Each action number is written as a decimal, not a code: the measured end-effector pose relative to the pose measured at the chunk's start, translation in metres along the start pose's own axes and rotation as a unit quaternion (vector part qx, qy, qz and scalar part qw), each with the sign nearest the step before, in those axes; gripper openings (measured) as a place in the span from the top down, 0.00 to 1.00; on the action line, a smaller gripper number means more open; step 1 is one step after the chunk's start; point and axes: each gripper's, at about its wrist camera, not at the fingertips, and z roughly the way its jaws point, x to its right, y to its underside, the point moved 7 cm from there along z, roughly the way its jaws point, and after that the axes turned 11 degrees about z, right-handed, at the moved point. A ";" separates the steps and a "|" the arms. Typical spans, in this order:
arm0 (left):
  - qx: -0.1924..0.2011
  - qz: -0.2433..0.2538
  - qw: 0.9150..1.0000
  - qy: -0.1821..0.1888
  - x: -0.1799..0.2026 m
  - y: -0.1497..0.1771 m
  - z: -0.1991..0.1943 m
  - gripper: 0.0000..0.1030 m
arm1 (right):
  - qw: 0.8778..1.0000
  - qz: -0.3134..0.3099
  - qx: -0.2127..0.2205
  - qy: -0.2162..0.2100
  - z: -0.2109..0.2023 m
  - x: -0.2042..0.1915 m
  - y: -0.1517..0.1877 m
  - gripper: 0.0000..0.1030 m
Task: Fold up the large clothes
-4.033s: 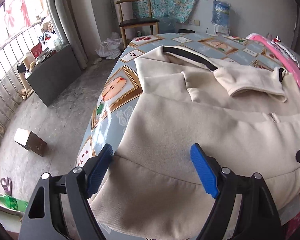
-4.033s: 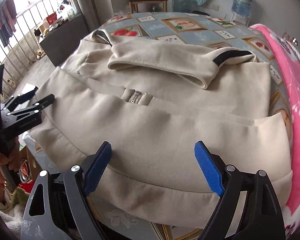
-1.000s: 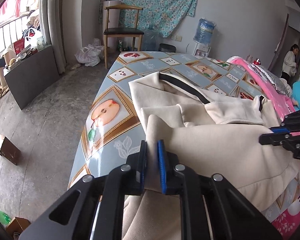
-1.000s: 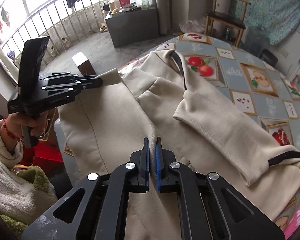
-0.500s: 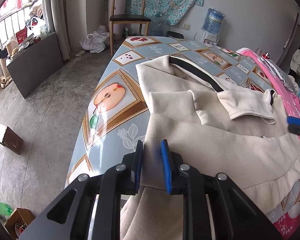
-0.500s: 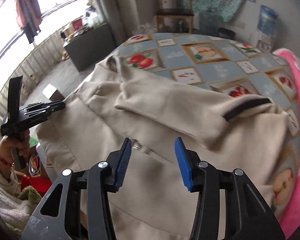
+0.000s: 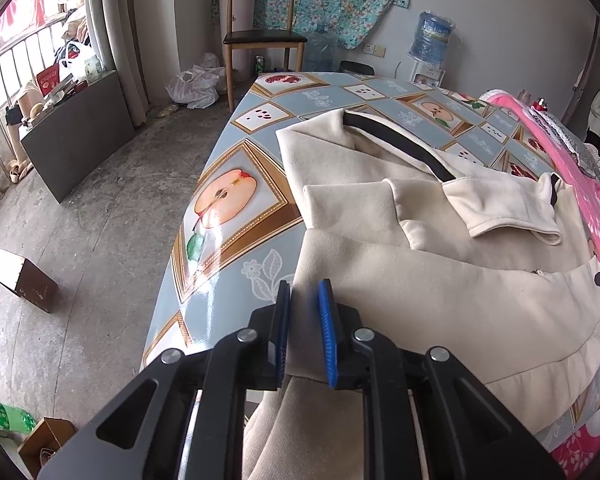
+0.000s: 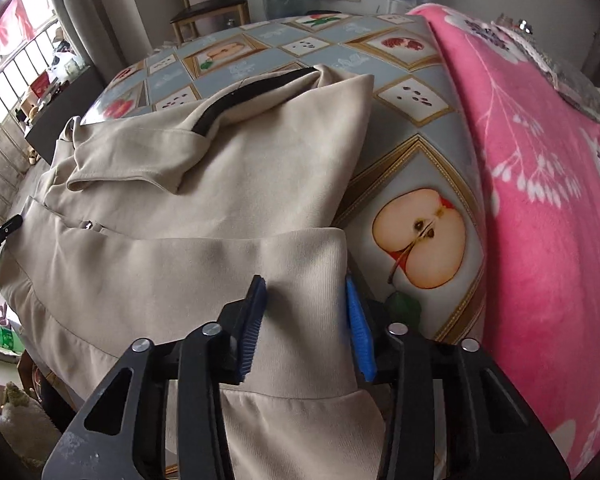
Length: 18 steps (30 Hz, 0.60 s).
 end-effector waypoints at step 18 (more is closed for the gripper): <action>-0.006 0.007 1.000 -0.015 -0.003 -0.002 0.002 0.91 | 0.994 0.084 0.071 -0.005 -0.024 0.006 -0.007 0.94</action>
